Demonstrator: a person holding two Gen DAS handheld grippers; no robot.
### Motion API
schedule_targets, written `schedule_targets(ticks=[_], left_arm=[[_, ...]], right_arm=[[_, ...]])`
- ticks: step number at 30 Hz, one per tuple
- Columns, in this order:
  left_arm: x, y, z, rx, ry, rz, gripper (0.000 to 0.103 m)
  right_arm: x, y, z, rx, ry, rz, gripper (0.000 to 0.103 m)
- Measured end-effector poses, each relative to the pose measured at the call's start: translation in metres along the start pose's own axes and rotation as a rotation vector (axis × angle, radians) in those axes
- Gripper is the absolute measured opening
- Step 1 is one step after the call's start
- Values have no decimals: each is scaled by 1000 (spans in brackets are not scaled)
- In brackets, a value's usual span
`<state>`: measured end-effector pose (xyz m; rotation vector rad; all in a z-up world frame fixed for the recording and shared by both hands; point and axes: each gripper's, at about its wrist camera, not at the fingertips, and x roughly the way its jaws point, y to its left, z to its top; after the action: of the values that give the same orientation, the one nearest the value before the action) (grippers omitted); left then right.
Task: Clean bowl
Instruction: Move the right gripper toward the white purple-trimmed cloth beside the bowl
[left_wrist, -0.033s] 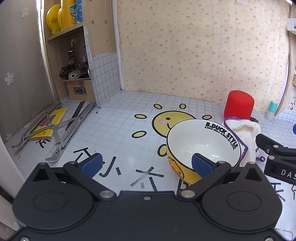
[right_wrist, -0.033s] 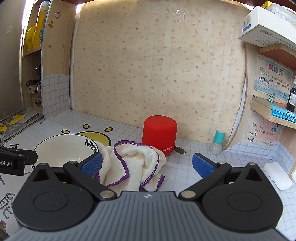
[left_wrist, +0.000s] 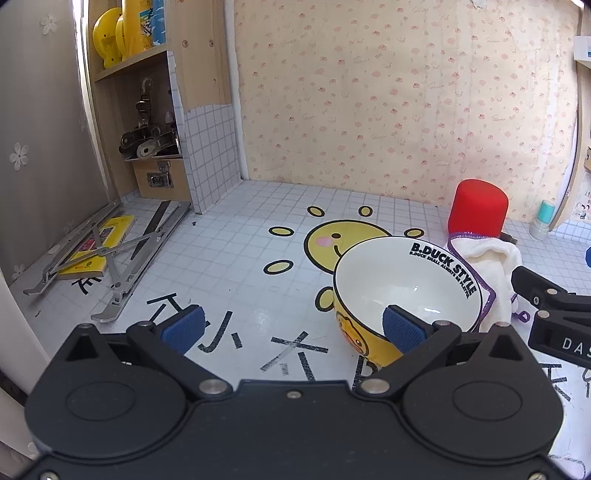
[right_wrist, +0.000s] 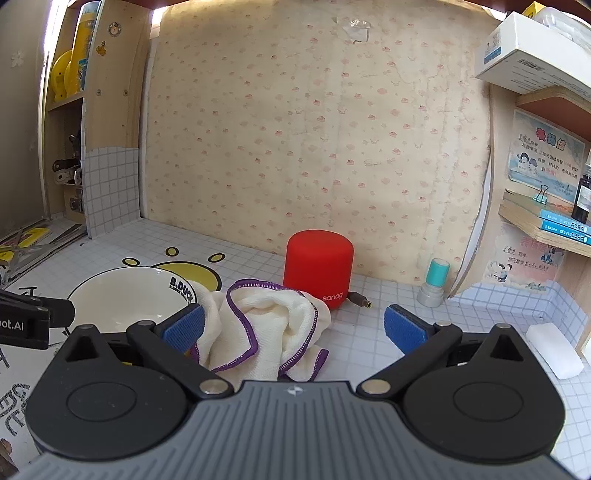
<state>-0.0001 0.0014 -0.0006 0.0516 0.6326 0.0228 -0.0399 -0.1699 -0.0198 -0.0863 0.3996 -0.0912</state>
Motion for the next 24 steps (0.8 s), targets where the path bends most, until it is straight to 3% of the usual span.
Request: schedule_targets(ticks=[13,24], left_arm=[[9,9,-4,-35,-9,0,103],[2,5,-3,-34,-20,8,103]], right_arm=[[-2,0,-1,-45,-20,-19,103],[-5,-7,4,38,-17,-26,103]])
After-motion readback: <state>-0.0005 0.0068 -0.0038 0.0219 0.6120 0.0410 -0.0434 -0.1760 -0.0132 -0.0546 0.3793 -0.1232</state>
